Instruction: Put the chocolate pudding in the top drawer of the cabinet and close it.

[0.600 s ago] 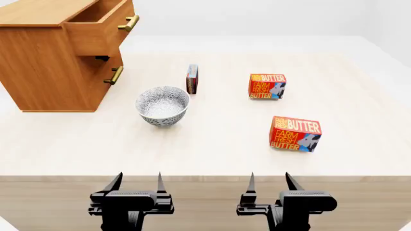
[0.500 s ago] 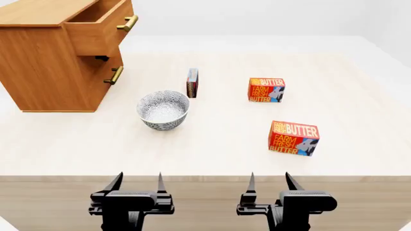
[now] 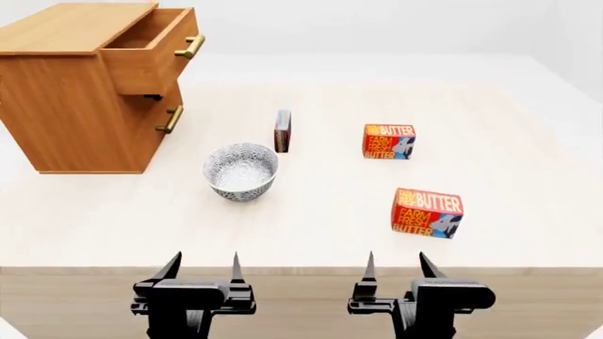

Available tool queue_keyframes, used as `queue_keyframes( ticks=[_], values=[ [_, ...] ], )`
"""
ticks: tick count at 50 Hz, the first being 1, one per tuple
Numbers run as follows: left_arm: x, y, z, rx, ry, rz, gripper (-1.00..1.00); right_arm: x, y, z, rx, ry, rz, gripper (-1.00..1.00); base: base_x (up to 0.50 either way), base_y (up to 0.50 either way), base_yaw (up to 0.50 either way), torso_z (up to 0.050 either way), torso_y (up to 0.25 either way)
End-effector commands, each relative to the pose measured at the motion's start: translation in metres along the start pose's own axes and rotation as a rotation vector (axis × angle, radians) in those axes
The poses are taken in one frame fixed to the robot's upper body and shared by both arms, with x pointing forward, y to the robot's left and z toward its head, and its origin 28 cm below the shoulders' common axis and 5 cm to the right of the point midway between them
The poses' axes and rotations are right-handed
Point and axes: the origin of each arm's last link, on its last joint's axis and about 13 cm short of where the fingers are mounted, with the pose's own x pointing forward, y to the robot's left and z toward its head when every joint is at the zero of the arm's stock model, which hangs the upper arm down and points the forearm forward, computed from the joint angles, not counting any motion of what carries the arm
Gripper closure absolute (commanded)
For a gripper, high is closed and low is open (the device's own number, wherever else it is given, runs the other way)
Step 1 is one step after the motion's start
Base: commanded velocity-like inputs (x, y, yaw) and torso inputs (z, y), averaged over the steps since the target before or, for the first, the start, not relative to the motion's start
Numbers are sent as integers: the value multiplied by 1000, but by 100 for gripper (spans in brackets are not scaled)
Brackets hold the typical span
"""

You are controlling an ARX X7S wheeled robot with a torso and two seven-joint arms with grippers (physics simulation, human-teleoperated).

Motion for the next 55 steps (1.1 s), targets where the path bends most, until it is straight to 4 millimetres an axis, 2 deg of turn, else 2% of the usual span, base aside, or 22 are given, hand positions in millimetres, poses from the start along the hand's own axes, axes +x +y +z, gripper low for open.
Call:
queue_keyframes(
  ticks=[1, 6, 11, 23, 35, 43, 48, 55],
  values=[
    [0, 0, 1, -4, 1, -4, -100, 0, 0, 0, -2, 1, -1, -100, 0, 0, 0, 50, 0],
    [4, 1, 13, 7, -4, -19, -100, 2, -1, 4, 0, 7, -9, -100, 0, 0, 0, 50, 0],
    [11, 4, 51, 27, -29, -53, -100, 10, -2, 23, 19, 8, -25, -100, 0, 0, 0, 50, 0],
    [25, 19, 144, 68, -95, -121, -100, 41, -11, 110, -8, -85, -25, -100, 0, 0, 0, 50, 0],
    [64, 45, 239, 87, -121, -96, -100, 87, -32, 209, -68, -148, -14, -100, 0, 0, 0, 48, 0],
    [83, 50, 270, 99, -129, -85, -100, 101, -47, 257, -121, -164, -26, -100, 0, 0, 0, 5, 0],
    [96, 55, 285, 110, -123, -71, -100, 109, -53, 279, -118, -164, -28, -100, 0, 0, 0, 0, 0],
    [125, 65, 322, 126, -135, -33, -100, 136, -64, 313, -120, -163, -50, -100, 0, 0, 0, 0, 0]
  ],
)
